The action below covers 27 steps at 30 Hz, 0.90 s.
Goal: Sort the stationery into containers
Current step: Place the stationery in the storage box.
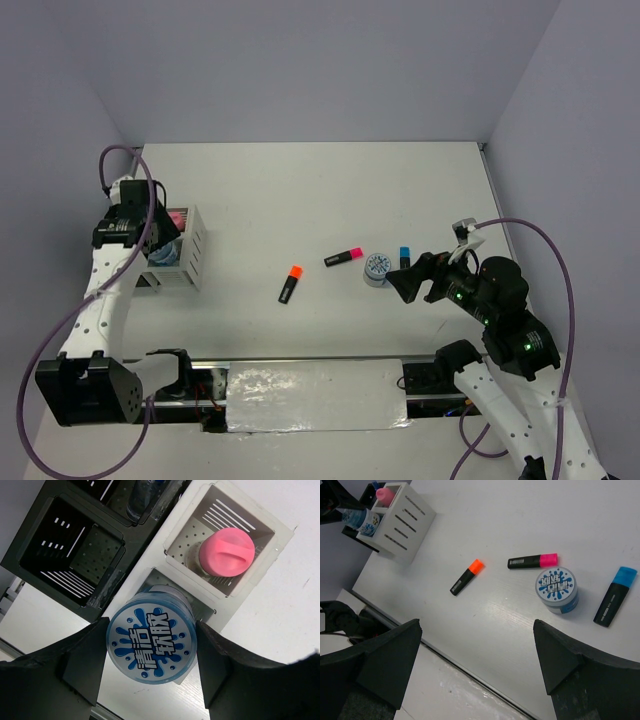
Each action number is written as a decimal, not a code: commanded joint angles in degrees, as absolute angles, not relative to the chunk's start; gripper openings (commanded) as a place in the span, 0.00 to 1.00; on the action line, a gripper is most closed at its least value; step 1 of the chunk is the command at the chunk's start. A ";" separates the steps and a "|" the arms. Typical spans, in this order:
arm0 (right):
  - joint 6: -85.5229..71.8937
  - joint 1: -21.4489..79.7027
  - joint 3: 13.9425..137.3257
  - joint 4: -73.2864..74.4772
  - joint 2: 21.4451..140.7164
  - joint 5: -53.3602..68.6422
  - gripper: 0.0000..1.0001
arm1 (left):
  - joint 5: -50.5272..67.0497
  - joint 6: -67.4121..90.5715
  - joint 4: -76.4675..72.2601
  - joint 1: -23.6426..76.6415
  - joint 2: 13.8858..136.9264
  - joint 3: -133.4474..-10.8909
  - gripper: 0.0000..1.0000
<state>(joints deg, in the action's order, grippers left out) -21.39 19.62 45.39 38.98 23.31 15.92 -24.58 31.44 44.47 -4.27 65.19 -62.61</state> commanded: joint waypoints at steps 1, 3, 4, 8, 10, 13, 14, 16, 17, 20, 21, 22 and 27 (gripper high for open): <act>-20.65 19.42 45.26 36.91 22.68 16.35 1.00 | -23.82 30.06 40.69 -5.36 65.04 -63.63 0.00; -20.57 19.51 45.26 36.91 22.59 16.35 1.00 | -23.64 30.06 40.69 -5.45 65.39 -63.28 0.01; -20.65 19.51 45.18 36.91 22.50 16.26 1.00 | -23.47 29.88 40.78 -5.45 65.56 -63.11 0.04; -20.65 19.42 45.18 36.91 22.41 16.35 1.00 | -22.68 29.36 40.52 -5.62 66.44 -62.40 0.16; -20.57 19.42 45.26 36.91 22.33 16.35 1.00 | -21.80 28.74 40.43 -5.54 66.97 -62.49 0.27; -20.57 19.51 45.18 37.00 22.32 16.35 1.00 | -22.58 28.83 41.13 -5.54 67.41 -63.01 0.45; -20.57 19.51 45.35 37.09 22.24 16.35 1.00 | -22.76 28.74 41.13 -5.62 67.41 -63.02 0.52; -20.48 19.51 45.26 37.09 22.06 16.26 1.00 | -23.03 28.83 41.39 -5.54 67.33 -63.37 0.61; -20.48 19.42 45.26 37.18 22.15 16.17 1.00 | -23.03 28.83 41.48 -5.62 67.24 -63.46 0.70; -20.39 19.51 45.35 37.26 22.15 16.00 1.00 | -23.47 29.18 42.27 -5.54 66.97 -64.16 0.89; -20.30 19.42 45.44 37.44 22.32 15.91 1.00 | -23.90 29.35 42.71 -5.62 66.89 -64.51 0.95; -20.30 19.51 45.53 37.53 22.32 15.91 1.00 | -24.08 29.36 42.89 -5.62 66.80 -64.86 0.99; -20.21 19.51 45.70 37.44 22.41 15.91 1.00 | -23.03 28.65 43.77 -5.54 66.01 -66.70 0.99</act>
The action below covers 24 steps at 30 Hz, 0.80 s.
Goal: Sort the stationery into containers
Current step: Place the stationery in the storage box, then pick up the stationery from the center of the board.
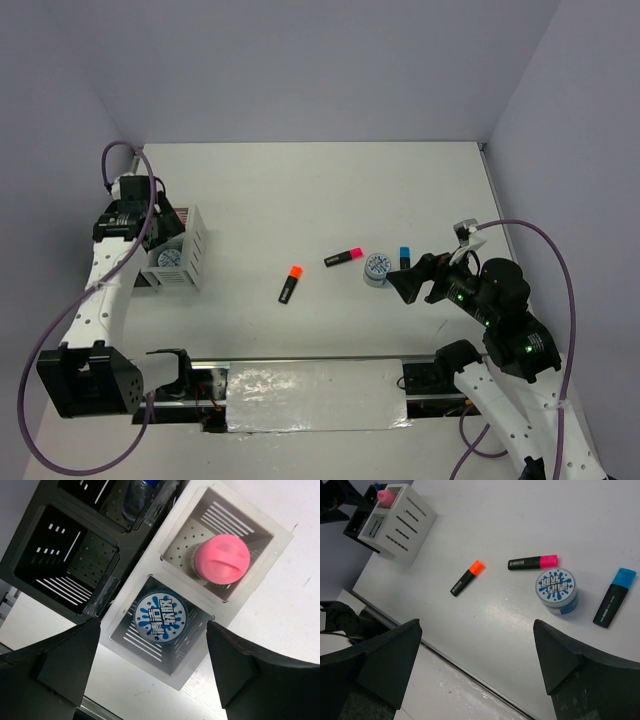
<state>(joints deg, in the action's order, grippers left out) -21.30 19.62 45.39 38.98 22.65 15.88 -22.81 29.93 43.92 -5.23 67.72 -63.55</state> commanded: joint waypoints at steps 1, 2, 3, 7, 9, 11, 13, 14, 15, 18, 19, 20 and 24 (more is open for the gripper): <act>-20.21 19.42 45.79 37.44 22.50 15.91 1.00 | -22.77 28.48 43.86 -5.45 65.74 -67.49 0.99; -20.30 19.42 45.79 37.35 22.50 16.00 1.00 | -22.15 28.30 43.86 -5.45 65.48 -67.93 0.99; -20.39 19.51 45.88 37.44 22.67 16.00 1.00 | -21.10 28.04 43.94 -5.54 64.96 -68.46 0.99; -21.26 19.51 46.49 37.44 22.50 15.04 1.00 | -9.26 28.20 39.04 -2.21 61.36 -68.04 0.99; -21.88 19.42 47.02 37.44 22.33 13.63 1.00 | -5.89 29.96 34.83 7.31 58.89 -65.41 0.99; -23.02 19.42 48.77 39.45 22.76 9.26 1.00 | -9.20 32.77 28.15 16.30 58.71 -63.56 0.99; -23.90 19.42 50.79 42.44 23.64 3.90 1.00 | -11.15 34.45 19.57 29.31 60.46 -60.57 0.99; -25.56 19.42 53.15 44.45 24.51 -3.70 1.00 | -11.95 35.06 17.16 33.36 64.21 -60.12 0.99; -26.45 19.42 54.30 47.78 24.61 -7.43 1.00 | -15.69 35.24 15.40 40.53 66.68 -60.55 0.99; -29.09 19.42 57.74 52.01 22.51 -17.45 1.00 | -21.25 33.14 12.57 50.23 78.81 -65.80 0.99; -29.00 19.42 59.22 52.73 21.89 -18.97 1.00 | -21.53 31.57 11.52 51.67 81.71 -67.05 0.99; -28.83 19.42 59.93 53.60 21.45 -20.29 1.00 | -21.27 30.42 8.12 52.98 86.52 -68.02 0.99; -28.04 19.60 63.45 59.22 22.06 -26.18 1.00 | -18.98 26.02 3.69 56.95 97.01 -75.20 0.99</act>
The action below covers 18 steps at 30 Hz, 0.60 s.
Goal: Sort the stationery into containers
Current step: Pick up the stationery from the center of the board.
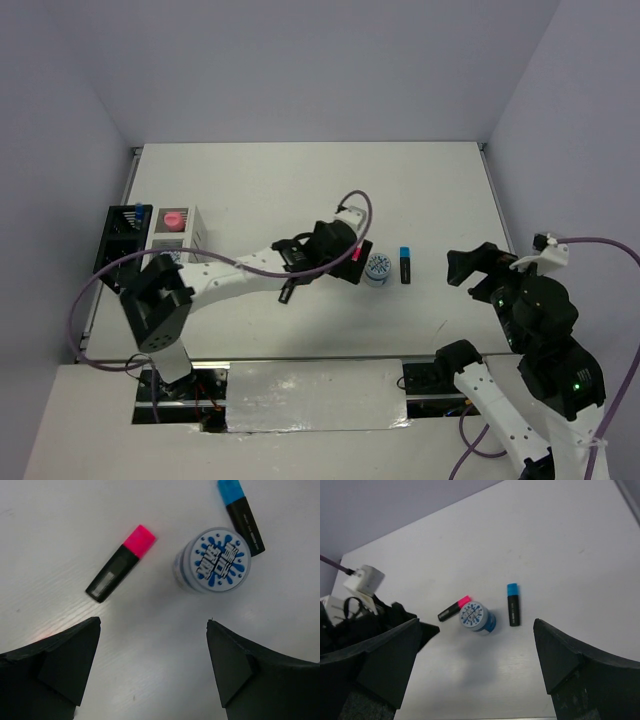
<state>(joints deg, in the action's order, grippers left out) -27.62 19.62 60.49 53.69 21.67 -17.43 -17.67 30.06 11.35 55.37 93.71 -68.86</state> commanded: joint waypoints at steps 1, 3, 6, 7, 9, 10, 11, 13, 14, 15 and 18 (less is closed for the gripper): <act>-27.43 19.43 63.98 59.67 21.97 -26.37 1.00 | -18.20 24.62 3.78 57.21 98.77 -76.45 0.99; -26.55 19.51 63.81 59.68 21.62 -26.11 1.00 | -16.44 23.65 1.68 57.48 102.38 -78.56 0.99; -23.83 19.42 62.84 59.33 21.09 -24.09 1.00 | -13.89 22.41 0.61 58.18 105.46 -81.19 0.99; -23.56 19.42 62.49 59.24 21.35 -22.95 1.00 | -13.02 22.06 0.70 58.36 107.12 -81.99 0.99; -22.85 19.42 62.05 58.80 21.36 -21.98 1.00 | -12.83 21.19 1.92 59.06 108.97 -84.80 0.99; -22.59 19.42 61.79 58.62 21.27 -21.45 1.00 | -12.75 20.83 2.46 59.32 109.94 -85.77 0.99; -22.15 19.42 61.61 57.75 20.83 -20.14 1.00 | -13.88 20.57 3.16 59.76 112.21 -87.78 0.99; -21.27 19.42 61.00 56.87 20.39 -18.03 1.00 | -14.41 19.78 5.09 59.85 115.12 -89.47 0.99; -21.36 19.51 60.91 56.87 20.30 -17.84 1.00 | -14.59 19.60 5.45 59.85 115.75 -90.34 0.99; -21.18 19.42 60.73 56.87 20.39 -17.49 1.00 | -14.68 19.43 5.54 59.85 116.27 -90.61 0.99; -20.66 19.42 60.38 56.51 20.48 -15.56 1.00 | -14.50 19.51 6.15 59.94 117.59 -91.32 0.99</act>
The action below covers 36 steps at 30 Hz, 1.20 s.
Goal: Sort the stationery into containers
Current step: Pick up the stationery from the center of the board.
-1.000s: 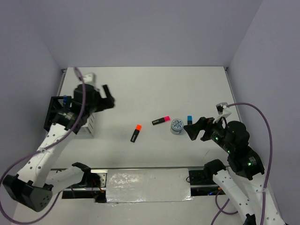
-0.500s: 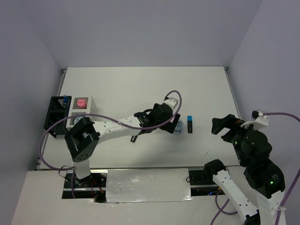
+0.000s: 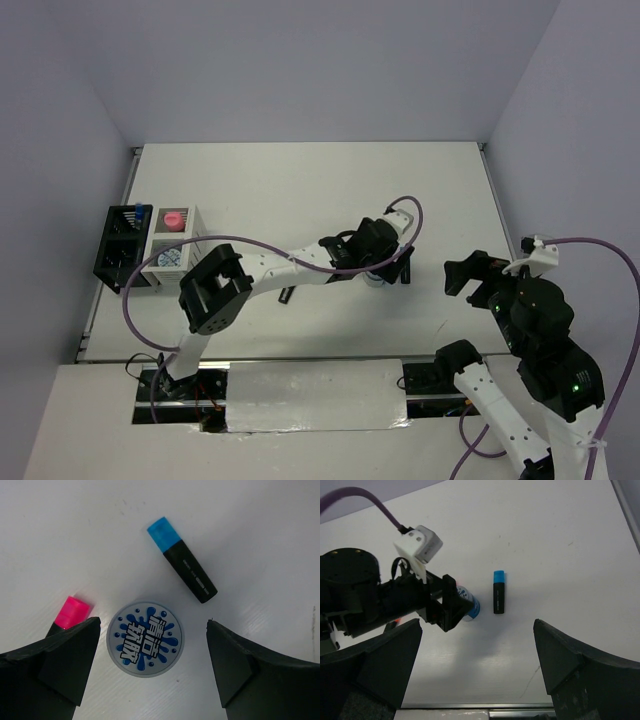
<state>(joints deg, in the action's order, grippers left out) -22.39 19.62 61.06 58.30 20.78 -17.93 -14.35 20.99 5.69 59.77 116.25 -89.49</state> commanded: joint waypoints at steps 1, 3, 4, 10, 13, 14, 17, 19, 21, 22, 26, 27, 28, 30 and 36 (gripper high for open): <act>-20.57 19.42 60.38 56.43 20.48 -15.38 1.00 | -14.50 19.60 6.76 59.85 118.21 -91.58 0.99; -20.39 19.42 60.21 56.25 20.57 -14.86 1.00 | -14.15 19.60 7.47 59.94 118.91 -92.20 0.99; -20.39 19.42 60.12 55.99 20.57 -14.77 1.00 | -13.98 19.60 7.64 60.03 119.35 -92.11 0.99; -19.95 19.51 59.41 55.20 20.39 -13.18 1.00 | -14.59 19.78 7.56 60.29 120.41 -90.62 0.86; -19.78 19.42 59.41 54.93 20.48 -13.01 1.00 | -15.03 19.86 7.21 60.29 120.06 -90.35 0.55; -19.69 19.42 59.41 54.84 20.57 -13.01 1.00 | -15.20 19.95 7.03 60.29 119.88 -90.35 0.51; -19.51 19.42 59.33 54.41 20.65 -12.57 1.00 | -14.85 19.34 6.77 60.38 119.01 -90.96 0.18; -19.34 19.42 59.33 54.40 20.83 -12.48 1.00 | -14.68 19.86 8.17 60.29 117.95 -92.54 0.04; -19.16 19.42 59.50 54.32 20.92 -12.48 1.00 | -15.64 20.47 10.27 60.29 115.16 -93.25 0.00; -18.99 19.42 59.76 54.40 20.92 -12.57 1.00 | -18.25 21.09 10.98 60.29 113.66 -93.08 0.00; -18.90 19.42 60.29 54.06 20.83 -12.31 1.00 | -27.49 23.54 17.71 57.32 101.73 -92.19 0.00; -18.90 19.42 60.21 53.88 20.74 -12.04 1.00 | -30.47 24.95 20.80 56.17 99.69 -92.63 0.00; -18.98 19.42 59.94 53.79 20.74 -11.34 1.00 | -35.72 28.09 24.14 54.68 98.01 -93.16 0.00; -19.25 19.42 59.33 53.18 20.57 -10.29 1.00 | -41.72 32.41 31.60 49.52 92.22 -93.34 0.00; -20.13 19.42 56.25 50.28 19.69 -5.46 1.00 | -37.66 42.89 44.91 25.12 73.50 -80.37 0.00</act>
<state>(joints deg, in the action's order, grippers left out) -20.01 19.62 57.23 54.85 20.32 -8.86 -35.97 36.77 34.44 35.05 80.47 -87.02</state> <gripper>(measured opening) 0.996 0.762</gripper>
